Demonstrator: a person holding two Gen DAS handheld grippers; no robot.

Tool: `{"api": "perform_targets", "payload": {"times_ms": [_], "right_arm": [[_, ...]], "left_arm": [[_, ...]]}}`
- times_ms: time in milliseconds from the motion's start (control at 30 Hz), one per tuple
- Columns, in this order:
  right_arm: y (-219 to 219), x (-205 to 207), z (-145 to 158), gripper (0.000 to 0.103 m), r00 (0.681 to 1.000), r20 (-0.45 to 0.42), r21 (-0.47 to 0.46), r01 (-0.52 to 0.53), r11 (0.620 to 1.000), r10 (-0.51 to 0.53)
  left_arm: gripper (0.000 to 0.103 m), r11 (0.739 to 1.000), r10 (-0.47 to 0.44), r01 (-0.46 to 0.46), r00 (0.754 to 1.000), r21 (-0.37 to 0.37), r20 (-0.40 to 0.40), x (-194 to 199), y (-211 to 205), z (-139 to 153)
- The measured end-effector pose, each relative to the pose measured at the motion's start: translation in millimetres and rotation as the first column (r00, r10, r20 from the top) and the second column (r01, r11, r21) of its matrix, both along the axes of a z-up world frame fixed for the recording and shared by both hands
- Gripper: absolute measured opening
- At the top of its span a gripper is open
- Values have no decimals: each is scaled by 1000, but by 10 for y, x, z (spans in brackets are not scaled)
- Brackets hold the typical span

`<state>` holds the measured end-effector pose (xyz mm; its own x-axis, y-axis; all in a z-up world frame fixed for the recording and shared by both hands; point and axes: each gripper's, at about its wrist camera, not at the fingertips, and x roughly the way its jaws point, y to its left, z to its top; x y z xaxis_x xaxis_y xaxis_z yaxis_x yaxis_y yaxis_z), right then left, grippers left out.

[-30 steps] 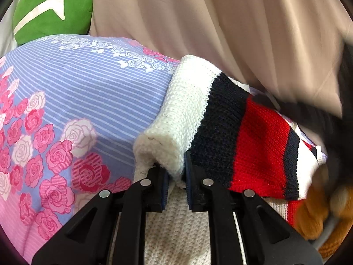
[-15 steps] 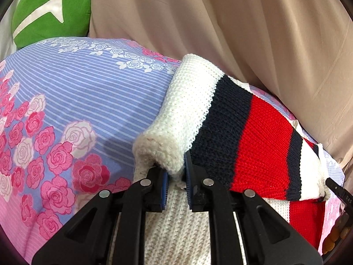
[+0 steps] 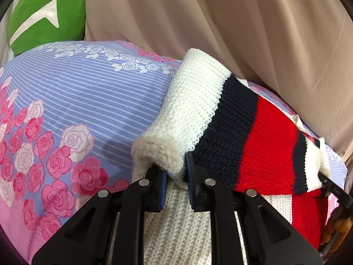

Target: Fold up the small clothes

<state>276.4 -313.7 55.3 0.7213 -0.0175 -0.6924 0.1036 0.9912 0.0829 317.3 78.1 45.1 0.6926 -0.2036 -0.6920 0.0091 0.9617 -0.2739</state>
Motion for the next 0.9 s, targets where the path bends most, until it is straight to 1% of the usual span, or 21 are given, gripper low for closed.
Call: {"api": "perform_targets", "payload": {"times_ms": [33,67,100,133,167,200,300,333,367,400,467,500,533,567,600,633,700,767,833,900], "right_arm": [[0,-67,100,7,999,40,39,-6,999,5],[-1,-154,187,7,996,86,54,-23,998,18],[-5,-169,184,7,995,96,47,-26,999,21],[-31,-95,65,7,998,54,42,-18,999,15],[-68,46,-193,7,1000,-28,34,-4,999,5],[-69,46,-200,6,1000,-3,43,-10,999,10],[-44,10,-112,9,1000,-24,77,-8,997,10],[-62,-64,-84,10,1000,-18,91,-15,996,16],[-67,-187,-32,13,1000,3,100,-13,995,13],[-107,-361,36,19,1000,28,104,-4,995,1],[-92,-751,109,24,998,56,117,-7,993,1],[-108,-944,117,31,998,59,124,-10,992,2],[-134,-1131,106,35,998,62,132,-12,991,4],[-161,-1406,85,43,998,63,141,-18,990,9],[-179,-1622,46,48,998,58,145,-18,989,10],[-188,-1847,-24,50,999,45,149,-13,989,6],[-251,-2282,-161,53,1000,16,180,-2,984,-1],[-176,-2688,-348,53,1000,-5,224,13,974,-13],[-104,-2972,-475,55,999,-20,270,32,962,-28],[-6,-3246,-585,55,999,-27,319,44,947,-37]], "left_arm": [[16,1000,0,0,1000,0,1,0,-10,2],[15,1000,1,-1,1000,-2,1,2,-16,2],[15,1000,1,-1,1000,-3,0,3,-26,0],[15,1000,1,-1,1000,-2,1,1,-34,1],[15,1000,1,-1,1000,1,2,0,-41,8],[16,1000,0,0,1000,3,3,0,-45,10],[16,1000,0,0,1000,-15,4,2,-17,11],[17,999,-3,3,1000,-33,4,1,8,8],[19,997,-11,12,1000,-71,8,-9,47,3],[22,995,-23,24,1000,-100,13,-23,92,21],[29,992,-32,34,999,-120,22,-135,162,54],[31,994,-40,43,999,-104,30,-238,190,84],[38,996,-37,40,999,-79,37,-366,222,116],[53,998,-35,37,998,-52,49,-550,268,154],[61,999,-35,37,998,-28,55,-749,319,186],[69,999,-37,38,997,-17,60,-917,360,207],[71,998,-60,59,996,6,64,-1346,470,233],[80,997,-69,67,997,45,38,-1746,567,206],[80,995,-90,90,996,49,5,-2109,641,134],[80,993,-112,113,994,27,-16,-2366,724,77]]}}
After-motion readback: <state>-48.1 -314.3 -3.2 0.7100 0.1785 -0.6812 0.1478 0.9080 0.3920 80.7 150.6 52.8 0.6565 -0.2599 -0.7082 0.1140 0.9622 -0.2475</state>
